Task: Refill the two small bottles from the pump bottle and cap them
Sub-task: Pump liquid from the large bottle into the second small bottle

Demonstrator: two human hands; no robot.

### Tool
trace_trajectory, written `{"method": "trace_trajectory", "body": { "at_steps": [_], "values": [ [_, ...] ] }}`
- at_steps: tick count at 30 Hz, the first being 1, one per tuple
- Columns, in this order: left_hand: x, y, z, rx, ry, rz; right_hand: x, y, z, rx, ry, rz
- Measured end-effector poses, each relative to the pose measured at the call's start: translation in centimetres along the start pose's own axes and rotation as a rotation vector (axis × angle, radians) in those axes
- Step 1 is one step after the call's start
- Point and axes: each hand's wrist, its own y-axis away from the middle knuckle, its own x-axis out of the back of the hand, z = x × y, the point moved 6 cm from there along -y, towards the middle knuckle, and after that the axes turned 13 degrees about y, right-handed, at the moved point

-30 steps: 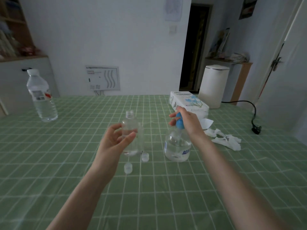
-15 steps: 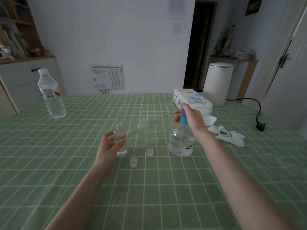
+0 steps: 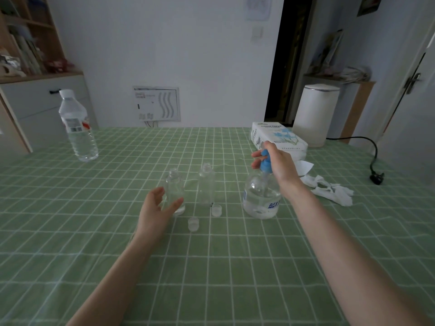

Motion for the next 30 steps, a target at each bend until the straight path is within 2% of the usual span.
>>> {"method": "trace_trajectory", "body": {
  "at_steps": [4,9,14,17,24,30],
  "values": [
    [0.6,3.0,1.7,-0.093,-0.014,0.173,0.0,0.0,-0.1,0.003,0.015,-0.008],
    [-3.2,5.6,4.0,-0.161,0.004,-0.006,0.0,0.0,-0.1,0.005,0.026,-0.025],
    [-7.6,4.1,4.2,-0.099,-0.132,-0.126,0.0,-0.1,0.0,0.002,0.041,-0.019],
    [-9.2,2.4,3.8,-0.081,-0.172,-0.128,0.1,-0.2,0.1,0.005,0.044,-0.019],
    [-9.7,-1.1,2.1,0.06,-0.139,0.002,0.0,-0.3,0.3,0.021,0.056,-0.036],
    [-9.9,-1.8,2.1,0.001,-0.143,-0.019,-0.1,-0.3,0.3,0.021,0.049,-0.038]
  ]
}}
